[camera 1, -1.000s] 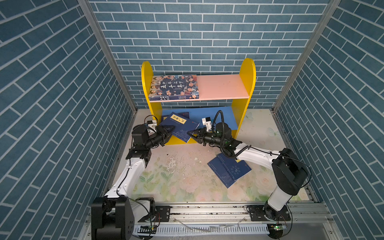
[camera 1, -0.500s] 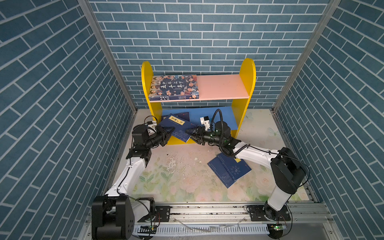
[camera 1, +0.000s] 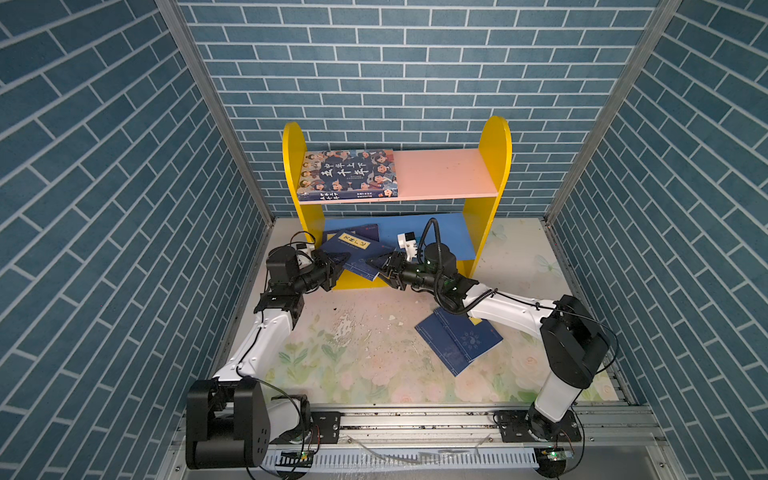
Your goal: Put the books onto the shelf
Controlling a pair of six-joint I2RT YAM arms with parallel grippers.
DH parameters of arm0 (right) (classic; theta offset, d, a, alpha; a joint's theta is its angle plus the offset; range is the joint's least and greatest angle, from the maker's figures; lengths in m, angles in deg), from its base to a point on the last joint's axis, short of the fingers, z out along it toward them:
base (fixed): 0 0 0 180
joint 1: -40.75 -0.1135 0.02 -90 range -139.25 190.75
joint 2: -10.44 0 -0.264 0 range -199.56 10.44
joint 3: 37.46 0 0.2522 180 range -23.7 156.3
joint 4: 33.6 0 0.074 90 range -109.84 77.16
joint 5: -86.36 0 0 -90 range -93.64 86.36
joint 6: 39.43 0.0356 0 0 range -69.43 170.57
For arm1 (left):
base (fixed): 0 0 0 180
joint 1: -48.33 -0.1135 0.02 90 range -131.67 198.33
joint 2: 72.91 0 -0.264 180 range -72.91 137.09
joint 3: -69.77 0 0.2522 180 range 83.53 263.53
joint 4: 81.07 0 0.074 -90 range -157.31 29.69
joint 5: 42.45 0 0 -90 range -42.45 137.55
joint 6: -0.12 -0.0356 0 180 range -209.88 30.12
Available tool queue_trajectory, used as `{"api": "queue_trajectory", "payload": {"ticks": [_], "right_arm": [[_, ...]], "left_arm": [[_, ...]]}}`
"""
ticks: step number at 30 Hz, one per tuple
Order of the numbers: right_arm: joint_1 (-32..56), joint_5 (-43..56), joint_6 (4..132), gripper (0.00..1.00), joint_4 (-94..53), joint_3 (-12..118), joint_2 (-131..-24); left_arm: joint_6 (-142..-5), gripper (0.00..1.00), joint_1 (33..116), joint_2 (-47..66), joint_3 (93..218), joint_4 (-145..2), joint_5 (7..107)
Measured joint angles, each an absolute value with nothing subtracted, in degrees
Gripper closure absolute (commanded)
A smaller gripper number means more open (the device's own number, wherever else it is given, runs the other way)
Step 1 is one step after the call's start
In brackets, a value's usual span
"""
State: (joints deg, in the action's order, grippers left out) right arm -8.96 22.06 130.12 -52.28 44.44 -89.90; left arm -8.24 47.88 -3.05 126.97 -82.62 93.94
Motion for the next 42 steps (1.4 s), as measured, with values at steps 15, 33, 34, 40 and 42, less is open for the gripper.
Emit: {"api": "queue_trajectory", "payload": {"ticks": [15,33,34,40,42], "right_arm": [[-6.6,23.9,127.5,0.83,-47.4,48.2,-92.9],[1.2,34.9,120.6,0.90,-39.2,57.6,-100.6],[1.3,35.2,120.6,0.91,-39.5,58.1,-101.2],[2.6,37.6,121.2,0.90,-41.3,60.5,-104.9],[3.0,38.2,121.2,0.90,-41.4,61.7,-105.8]], "left_arm": [[-11.5,0.56,44.0,-4.3,127.0,-75.5,93.8],[-13.9,0.56,40.8,-5.4,127.0,-71.5,96.4],[-13.8,0.56,40.8,-5.4,127.0,-71.6,96.5],[-13.6,0.55,40.7,-5.4,127.0,-72.1,96.5],[-13.6,0.55,40.7,-5.4,127.0,-72.2,96.6]]}}
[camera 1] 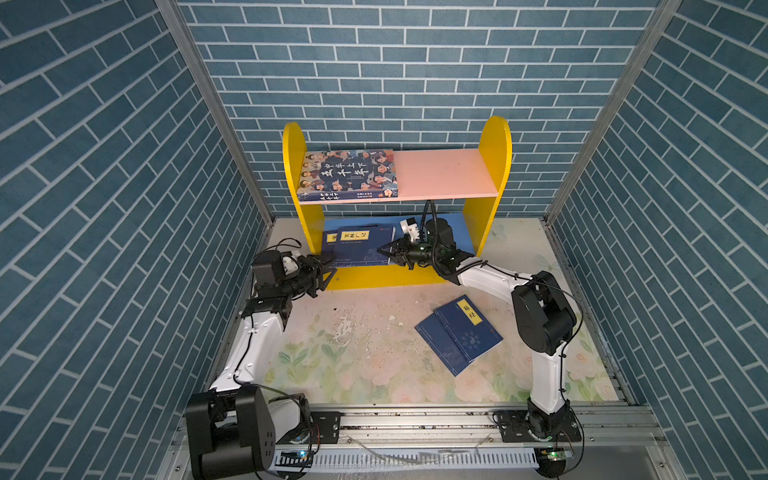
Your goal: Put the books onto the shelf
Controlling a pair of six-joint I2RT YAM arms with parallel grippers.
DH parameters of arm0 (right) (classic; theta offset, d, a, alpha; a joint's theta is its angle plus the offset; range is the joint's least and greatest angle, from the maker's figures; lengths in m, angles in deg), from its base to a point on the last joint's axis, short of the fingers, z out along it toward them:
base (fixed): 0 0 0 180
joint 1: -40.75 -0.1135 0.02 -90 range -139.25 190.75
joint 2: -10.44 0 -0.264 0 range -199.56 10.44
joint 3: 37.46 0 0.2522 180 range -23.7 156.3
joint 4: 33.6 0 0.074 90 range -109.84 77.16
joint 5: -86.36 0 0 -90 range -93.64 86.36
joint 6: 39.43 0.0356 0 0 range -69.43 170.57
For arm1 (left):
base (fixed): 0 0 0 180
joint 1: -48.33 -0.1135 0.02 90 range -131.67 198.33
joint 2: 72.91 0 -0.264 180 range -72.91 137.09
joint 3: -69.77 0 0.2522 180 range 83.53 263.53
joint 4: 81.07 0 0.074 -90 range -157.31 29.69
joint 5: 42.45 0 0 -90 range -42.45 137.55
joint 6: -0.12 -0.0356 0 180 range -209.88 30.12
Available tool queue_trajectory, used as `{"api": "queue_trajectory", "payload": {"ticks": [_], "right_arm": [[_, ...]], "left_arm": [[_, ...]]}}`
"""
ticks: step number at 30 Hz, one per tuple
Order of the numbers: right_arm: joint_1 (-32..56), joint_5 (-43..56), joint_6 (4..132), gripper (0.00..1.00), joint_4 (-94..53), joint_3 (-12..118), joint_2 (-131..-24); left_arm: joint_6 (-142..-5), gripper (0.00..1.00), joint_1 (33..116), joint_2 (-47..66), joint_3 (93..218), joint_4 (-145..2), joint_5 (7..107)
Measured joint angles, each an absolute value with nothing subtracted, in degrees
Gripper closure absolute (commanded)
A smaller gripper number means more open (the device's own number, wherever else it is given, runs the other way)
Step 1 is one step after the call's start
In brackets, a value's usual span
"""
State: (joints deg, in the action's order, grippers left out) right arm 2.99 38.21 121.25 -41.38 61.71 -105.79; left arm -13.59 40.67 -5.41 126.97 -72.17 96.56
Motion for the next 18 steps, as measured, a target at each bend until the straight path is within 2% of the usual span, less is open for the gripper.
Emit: {"api": "queue_trajectory", "payload": {"ticks": [14,18], "right_arm": [[4.1,41.9,121.6,0.84,-38.0,71.3,-112.5],[4.3,42.2,120.6,0.79,-34.0,74.3,-113.5]], "left_arm": [[-13.2,0.55,40.5,-5.4,127.0,-72.4,96.5],[-13.2,0.55,40.4,-5.4,127.0,-72.5,96.5]]}}
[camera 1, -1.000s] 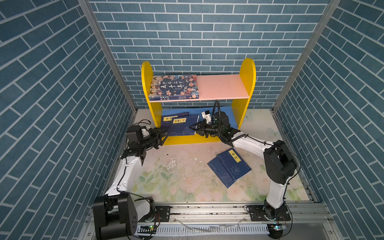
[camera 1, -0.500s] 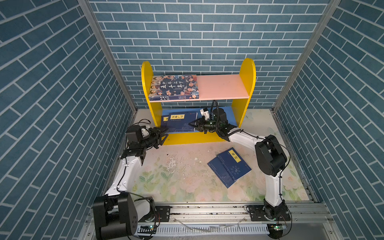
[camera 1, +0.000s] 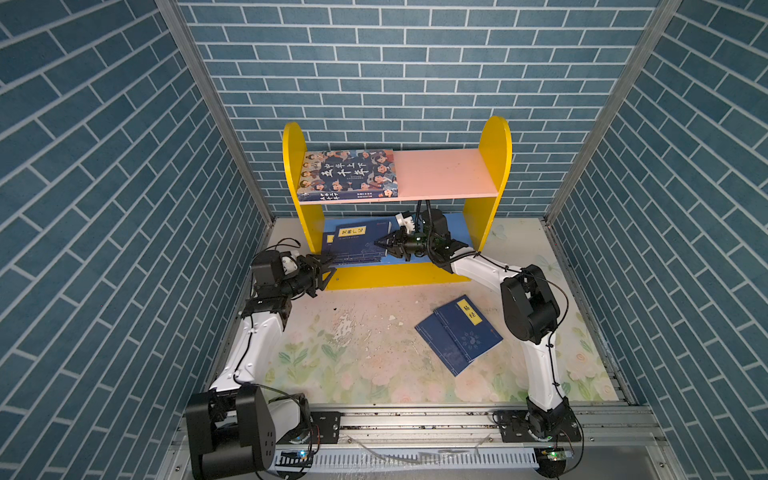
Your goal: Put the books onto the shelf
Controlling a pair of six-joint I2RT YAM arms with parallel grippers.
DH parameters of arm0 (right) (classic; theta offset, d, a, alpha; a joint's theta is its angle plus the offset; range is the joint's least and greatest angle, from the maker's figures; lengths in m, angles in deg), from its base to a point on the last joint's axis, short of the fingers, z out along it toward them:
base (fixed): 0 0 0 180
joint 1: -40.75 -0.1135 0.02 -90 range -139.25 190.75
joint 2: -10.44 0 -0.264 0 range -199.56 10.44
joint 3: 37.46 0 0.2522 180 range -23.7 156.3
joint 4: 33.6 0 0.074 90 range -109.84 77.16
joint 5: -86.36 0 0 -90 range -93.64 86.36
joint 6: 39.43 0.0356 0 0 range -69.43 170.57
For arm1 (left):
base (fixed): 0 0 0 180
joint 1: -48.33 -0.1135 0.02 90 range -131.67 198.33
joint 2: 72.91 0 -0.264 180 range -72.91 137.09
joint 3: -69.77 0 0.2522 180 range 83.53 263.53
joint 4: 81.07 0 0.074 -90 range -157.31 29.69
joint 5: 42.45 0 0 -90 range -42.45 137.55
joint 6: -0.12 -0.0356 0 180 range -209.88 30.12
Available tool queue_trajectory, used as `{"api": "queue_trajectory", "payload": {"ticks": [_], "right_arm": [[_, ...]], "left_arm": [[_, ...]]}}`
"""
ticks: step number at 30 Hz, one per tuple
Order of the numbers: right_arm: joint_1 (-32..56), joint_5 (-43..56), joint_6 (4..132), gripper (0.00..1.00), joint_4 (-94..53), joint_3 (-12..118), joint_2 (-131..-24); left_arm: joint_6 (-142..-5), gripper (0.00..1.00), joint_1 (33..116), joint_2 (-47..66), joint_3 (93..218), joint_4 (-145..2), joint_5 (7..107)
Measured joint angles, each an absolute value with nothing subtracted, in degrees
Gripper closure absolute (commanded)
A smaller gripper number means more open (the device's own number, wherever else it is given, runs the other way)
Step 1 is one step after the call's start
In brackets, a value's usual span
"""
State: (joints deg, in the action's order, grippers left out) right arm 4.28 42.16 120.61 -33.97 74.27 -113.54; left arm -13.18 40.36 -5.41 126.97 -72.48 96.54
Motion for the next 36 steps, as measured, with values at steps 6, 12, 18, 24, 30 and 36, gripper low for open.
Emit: {"api": "queue_trajectory", "payload": {"ticks": [6,12,18,24,30,36], "right_arm": [[4.4,42.1,119.1,0.72,-28.8,77.9,-114.8],[4.5,41.6,116.4,0.52,-23.5,78.7,-115.4],[4.5,39.5,112.7,0.44,-16.3,81.9,-115.4],[4.8,35.7,108.9,0.43,-8.6,84.9,-115.4],[5.0,32.4,106.7,0.46,-5.0,85.6,-115.0],[5.0,30.5,105.8,0.53,-3.6,86.0,-114.9]], "left_arm": [[-13.1,0.55,40.4,-5.4,127.0,-72.8,96.5],[-12.7,0.55,40.4,-5.4,126.9,-72.8,96.5],[-12.5,0.55,40.4,-5.4,126.9,-73.3,96.5],[-12.3,0.55,40.4,-5.4,126.9,-73.6,96.5],[-12.2,0.55,40.4,-5.4,126.9,-73.7,96.5],[-12.1,0.55,40.4,-5.4,126.9,-73.8,96.5]]}}
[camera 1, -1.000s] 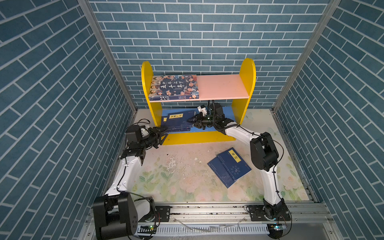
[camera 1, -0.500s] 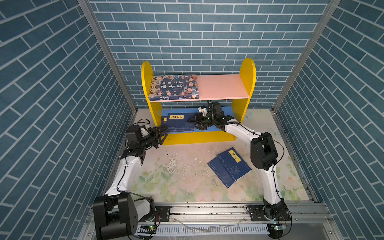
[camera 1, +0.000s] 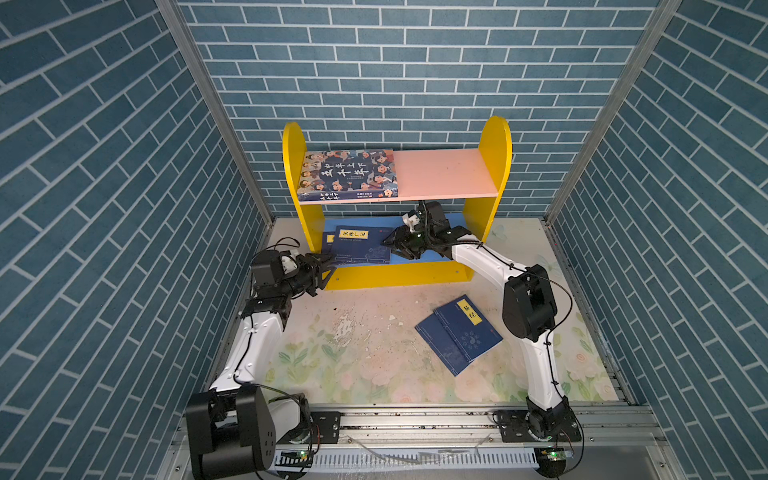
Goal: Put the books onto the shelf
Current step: 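Press the book against the shelf back with the right gripper while the left holds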
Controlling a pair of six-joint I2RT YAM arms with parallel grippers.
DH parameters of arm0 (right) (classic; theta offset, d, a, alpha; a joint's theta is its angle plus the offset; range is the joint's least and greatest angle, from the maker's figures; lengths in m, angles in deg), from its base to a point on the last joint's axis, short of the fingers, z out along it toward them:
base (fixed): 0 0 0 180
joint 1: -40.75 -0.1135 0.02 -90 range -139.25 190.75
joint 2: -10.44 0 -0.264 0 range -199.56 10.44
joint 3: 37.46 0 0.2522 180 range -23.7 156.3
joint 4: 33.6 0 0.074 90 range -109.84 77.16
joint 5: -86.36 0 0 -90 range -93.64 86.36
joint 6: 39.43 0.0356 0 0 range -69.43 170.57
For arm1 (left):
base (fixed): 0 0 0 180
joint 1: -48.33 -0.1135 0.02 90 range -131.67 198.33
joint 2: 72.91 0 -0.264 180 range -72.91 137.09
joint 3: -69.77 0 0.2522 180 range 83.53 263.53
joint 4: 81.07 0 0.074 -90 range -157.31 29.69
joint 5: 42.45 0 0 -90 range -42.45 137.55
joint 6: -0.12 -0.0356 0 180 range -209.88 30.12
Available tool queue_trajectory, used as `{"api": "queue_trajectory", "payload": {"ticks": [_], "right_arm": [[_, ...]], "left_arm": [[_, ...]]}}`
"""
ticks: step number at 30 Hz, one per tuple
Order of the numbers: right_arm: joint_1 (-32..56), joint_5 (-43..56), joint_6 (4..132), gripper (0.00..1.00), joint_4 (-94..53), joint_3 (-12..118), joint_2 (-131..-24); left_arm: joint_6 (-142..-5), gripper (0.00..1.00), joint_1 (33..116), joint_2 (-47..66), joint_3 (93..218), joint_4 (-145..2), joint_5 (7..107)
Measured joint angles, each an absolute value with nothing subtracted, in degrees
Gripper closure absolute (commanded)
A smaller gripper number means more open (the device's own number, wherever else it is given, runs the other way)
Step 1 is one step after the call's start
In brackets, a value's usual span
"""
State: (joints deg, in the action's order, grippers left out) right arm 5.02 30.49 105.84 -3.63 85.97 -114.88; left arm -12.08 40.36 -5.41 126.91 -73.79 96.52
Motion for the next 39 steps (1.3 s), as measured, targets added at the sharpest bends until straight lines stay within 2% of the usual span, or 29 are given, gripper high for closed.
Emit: {"api": "queue_trajectory", "payload": {"ticks": [3,14,24,39], "right_arm": [[5.0,30.0,105.5,0.62,-2.5,86.8,-114.9],[5.1,29.4,105.5,0.73,-0.8,89.5,-116.6],[5.1,29.7,104.2,0.77,2.1,95.8,-120.2],[4.8,30.1,104.2,0.79,2.1,95.8,-120.3]], "left_arm": [[-12.1,0.55,40.4,-5.4,126.9,-74.1,96.5],[-11.9,0.54,40.4,-5.4,126.9,-74.5,96.5],[-11.6,0.54,40.4,-5.4,126.9,-74.5,96.5],[-11.4,0.54,40.4,-5.4,126.9,-74.5,96.5]]}}
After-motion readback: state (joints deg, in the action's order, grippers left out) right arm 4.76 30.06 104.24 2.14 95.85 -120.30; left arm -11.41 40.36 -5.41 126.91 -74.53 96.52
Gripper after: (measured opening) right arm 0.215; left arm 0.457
